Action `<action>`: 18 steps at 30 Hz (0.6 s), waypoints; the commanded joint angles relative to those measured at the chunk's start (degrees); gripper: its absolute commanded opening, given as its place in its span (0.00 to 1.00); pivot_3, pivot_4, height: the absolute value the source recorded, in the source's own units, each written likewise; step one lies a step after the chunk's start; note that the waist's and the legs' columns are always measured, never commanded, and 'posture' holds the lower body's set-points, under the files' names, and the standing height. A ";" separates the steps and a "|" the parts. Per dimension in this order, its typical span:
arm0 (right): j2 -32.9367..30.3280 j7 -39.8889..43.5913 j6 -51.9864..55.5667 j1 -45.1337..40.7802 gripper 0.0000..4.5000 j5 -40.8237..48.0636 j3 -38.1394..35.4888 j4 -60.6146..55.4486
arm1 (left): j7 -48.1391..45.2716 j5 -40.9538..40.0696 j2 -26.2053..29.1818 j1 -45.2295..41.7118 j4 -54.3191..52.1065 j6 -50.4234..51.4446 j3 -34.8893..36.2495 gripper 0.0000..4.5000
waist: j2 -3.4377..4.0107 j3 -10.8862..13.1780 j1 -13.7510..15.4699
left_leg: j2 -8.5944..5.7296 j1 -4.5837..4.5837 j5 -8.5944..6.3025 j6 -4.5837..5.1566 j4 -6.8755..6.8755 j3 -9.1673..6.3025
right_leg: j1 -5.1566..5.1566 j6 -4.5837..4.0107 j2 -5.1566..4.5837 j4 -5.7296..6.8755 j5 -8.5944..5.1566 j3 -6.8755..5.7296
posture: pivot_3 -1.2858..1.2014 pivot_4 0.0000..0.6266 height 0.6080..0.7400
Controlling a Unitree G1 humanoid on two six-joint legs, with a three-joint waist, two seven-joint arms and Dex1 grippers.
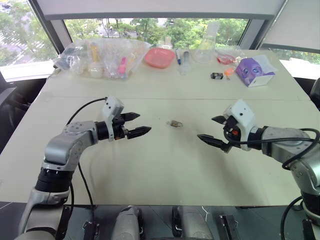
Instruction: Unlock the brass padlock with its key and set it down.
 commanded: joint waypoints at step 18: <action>-0.44 0.50 -2.38 -1.58 1.00 -1.21 0.95 0.46 | -1.32 -0.06 -0.11 -0.09 -0.99 -2.60 0.61 0.98 | 0.00 0.00 0.00 | 0.00 0.00 0.00 0.00 0.00 0.01 | 0.00 0.00 0.00 0.00 0.00 0.00 | 0.52 0.24 0.94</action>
